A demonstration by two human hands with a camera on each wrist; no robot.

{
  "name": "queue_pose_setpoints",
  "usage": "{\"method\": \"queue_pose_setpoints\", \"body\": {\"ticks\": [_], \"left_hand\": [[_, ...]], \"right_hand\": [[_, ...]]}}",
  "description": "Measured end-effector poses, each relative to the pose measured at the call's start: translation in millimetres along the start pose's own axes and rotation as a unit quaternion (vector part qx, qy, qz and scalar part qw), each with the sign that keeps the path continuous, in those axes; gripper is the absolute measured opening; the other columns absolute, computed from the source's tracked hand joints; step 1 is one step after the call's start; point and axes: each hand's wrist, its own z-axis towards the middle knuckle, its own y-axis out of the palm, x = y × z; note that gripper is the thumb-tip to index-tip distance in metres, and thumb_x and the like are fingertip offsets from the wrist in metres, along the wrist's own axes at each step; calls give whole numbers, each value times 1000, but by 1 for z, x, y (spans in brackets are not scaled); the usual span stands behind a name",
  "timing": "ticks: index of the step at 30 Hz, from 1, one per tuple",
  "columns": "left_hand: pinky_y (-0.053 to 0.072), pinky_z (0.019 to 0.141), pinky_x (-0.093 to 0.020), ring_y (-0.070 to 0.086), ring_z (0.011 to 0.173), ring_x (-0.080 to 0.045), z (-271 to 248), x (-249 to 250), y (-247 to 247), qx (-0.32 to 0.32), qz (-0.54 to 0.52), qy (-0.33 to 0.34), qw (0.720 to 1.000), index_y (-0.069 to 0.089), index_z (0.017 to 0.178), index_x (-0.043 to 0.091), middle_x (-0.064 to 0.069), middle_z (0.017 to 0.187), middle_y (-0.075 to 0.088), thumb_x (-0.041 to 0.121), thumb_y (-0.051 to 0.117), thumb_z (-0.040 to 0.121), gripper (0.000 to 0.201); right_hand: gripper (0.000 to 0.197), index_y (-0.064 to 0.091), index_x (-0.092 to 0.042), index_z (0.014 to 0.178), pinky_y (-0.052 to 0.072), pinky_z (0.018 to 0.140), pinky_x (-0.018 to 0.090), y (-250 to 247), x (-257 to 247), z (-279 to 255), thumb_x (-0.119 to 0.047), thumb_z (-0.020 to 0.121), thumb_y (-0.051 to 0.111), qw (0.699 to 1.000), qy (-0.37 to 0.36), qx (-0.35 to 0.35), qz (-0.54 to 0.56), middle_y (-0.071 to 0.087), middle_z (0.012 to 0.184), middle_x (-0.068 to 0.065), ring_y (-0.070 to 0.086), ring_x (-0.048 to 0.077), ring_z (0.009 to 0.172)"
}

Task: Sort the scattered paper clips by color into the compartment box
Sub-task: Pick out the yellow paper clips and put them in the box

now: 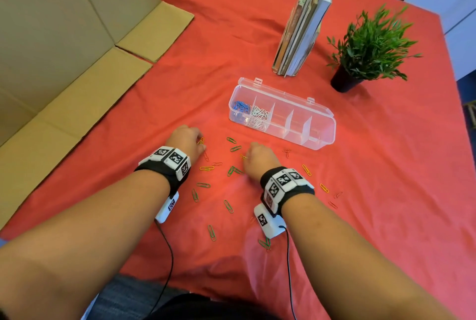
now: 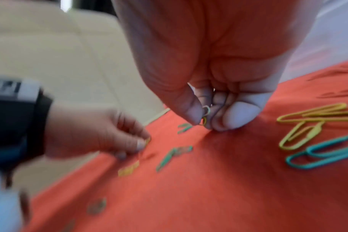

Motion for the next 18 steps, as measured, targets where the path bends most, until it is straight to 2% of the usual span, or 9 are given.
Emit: {"method": "queue_pose_setpoints", "body": {"ticks": [2, 4, 7, 8, 10, 12, 15, 17, 18], "left_hand": [[49, 89, -39, 60, 101, -34, 4, 5, 1, -10, 13, 8, 1000, 66, 102, 14, -15, 105, 64, 17, 64, 77, 26], [50, 88, -39, 60, 102, -35, 6, 9, 1, -18, 13, 5, 1000, 67, 100, 13, -16, 105, 66, 10, 57, 77, 25], [49, 86, -38, 61, 101, -36, 3, 14, 1, -13, -8, -4, 1000, 66, 98, 10, -19, 105, 67, 5, 53, 78, 24], [47, 86, -37, 61, 100, -36, 1, 15, 0, -4, -26, -6, 1000, 66, 97, 8, -20, 104, 67, 5, 53, 79, 23], [45, 83, -35, 61, 98, -34, -5, 18, -2, 14, -74, -4, 997, 66, 96, 4, -20, 101, 68, 4, 54, 80, 20], [44, 84, -33, 61, 98, -31, -13, 18, -5, 12, -112, -12, 994, 65, 98, 6, -17, 101, 68, 6, 55, 82, 18], [45, 86, -32, 61, 98, -30, -26, 14, -3, -34, -144, -43, 988, 63, 105, 12, -14, 102, 66, 9, 56, 86, 21], [44, 83, -32, 61, 94, -31, -31, 13, 1, -66, -151, -60, 984, 64, 104, 11, -17, 104, 66, 6, 49, 87, 23], [45, 84, -33, 61, 96, -32, -33, 13, 3, -71, -141, -61, 986, 65, 101, 9, -18, 107, 67, 6, 46, 87, 24]], "right_hand": [[7, 53, -17, 92, 48, 82, 34, -8, 13, -5, -14, 87, 49, 994, 28, 8, 105, 65, 101, 15, 61, 30, 93], [12, 51, -23, 88, 49, 65, 32, -17, 28, -11, -12, 86, 49, 971, 62, 8, 233, 59, 81, 8, 57, 25, 69], [26, 55, -18, 80, 46, 43, 22, -33, 50, -23, 0, 88, 37, 912, 120, -2, 392, 48, 65, 5, 51, 12, 45], [30, 53, -15, 74, 45, 38, 18, -39, 57, -29, 2, 89, 34, 880, 140, 3, 454, 45, 64, 6, 50, 9, 43], [29, 51, -9, 69, 44, 36, 16, -45, 69, -42, 3, 89, 33, 802, 169, 8, 573, 43, 64, 7, 50, 13, 49], [25, 52, -7, 71, 45, 38, 18, -42, 80, -52, 1, 89, 36, 756, 177, 1, 630, 43, 63, 7, 49, 15, 52], [19, 55, -9, 76, 46, 39, 17, -31, 85, -59, 0, 90, 45, 761, 175, 6, 625, 46, 64, 5, 49, 12, 50], [19, 55, -12, 74, 46, 38, 17, -22, 84, -56, 0, 88, 50, 803, 168, 17, 572, 49, 65, 5, 49, 10, 48], [19, 55, -14, 73, 46, 39, 18, -17, 82, -54, -2, 87, 53, 844, 157, 23, 512, 50, 65, 5, 50, 9, 46]]}}
